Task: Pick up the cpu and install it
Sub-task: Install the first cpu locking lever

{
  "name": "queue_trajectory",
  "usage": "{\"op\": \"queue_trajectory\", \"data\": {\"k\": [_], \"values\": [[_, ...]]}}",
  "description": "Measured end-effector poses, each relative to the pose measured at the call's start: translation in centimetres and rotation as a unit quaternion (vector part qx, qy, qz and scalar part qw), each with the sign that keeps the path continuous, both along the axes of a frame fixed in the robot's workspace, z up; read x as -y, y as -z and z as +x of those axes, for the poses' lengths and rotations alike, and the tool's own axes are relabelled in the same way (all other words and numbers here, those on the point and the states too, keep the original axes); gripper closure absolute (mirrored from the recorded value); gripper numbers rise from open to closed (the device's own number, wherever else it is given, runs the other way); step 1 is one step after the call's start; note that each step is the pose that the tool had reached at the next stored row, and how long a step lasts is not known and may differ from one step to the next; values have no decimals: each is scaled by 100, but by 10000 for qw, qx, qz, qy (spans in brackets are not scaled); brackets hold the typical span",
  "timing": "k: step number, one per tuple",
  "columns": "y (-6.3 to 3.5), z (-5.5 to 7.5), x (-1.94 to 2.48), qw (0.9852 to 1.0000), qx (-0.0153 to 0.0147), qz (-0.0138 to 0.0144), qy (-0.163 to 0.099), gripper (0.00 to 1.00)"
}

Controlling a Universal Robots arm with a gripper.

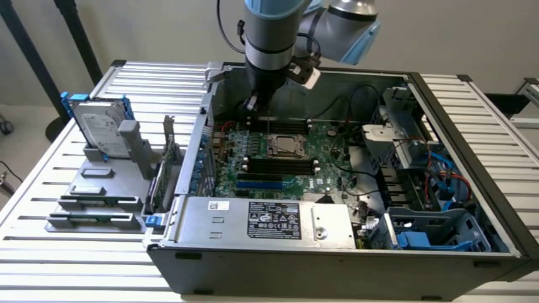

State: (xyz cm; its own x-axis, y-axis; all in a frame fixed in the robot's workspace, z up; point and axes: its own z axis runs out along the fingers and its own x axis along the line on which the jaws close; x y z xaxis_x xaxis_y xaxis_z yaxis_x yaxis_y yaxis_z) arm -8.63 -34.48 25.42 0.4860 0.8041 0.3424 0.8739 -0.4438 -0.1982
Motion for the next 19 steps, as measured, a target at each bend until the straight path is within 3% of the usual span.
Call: {"op": "queue_trajectory", "data": {"k": [3,5,6,19], "values": [[0,20,0,9999,130,0,0,89],[0,36,0,9998,195,0,2,89],[1,43,0,9998,213,1,4,89],[202,63,36,9997,224,-1,112,89]]}}
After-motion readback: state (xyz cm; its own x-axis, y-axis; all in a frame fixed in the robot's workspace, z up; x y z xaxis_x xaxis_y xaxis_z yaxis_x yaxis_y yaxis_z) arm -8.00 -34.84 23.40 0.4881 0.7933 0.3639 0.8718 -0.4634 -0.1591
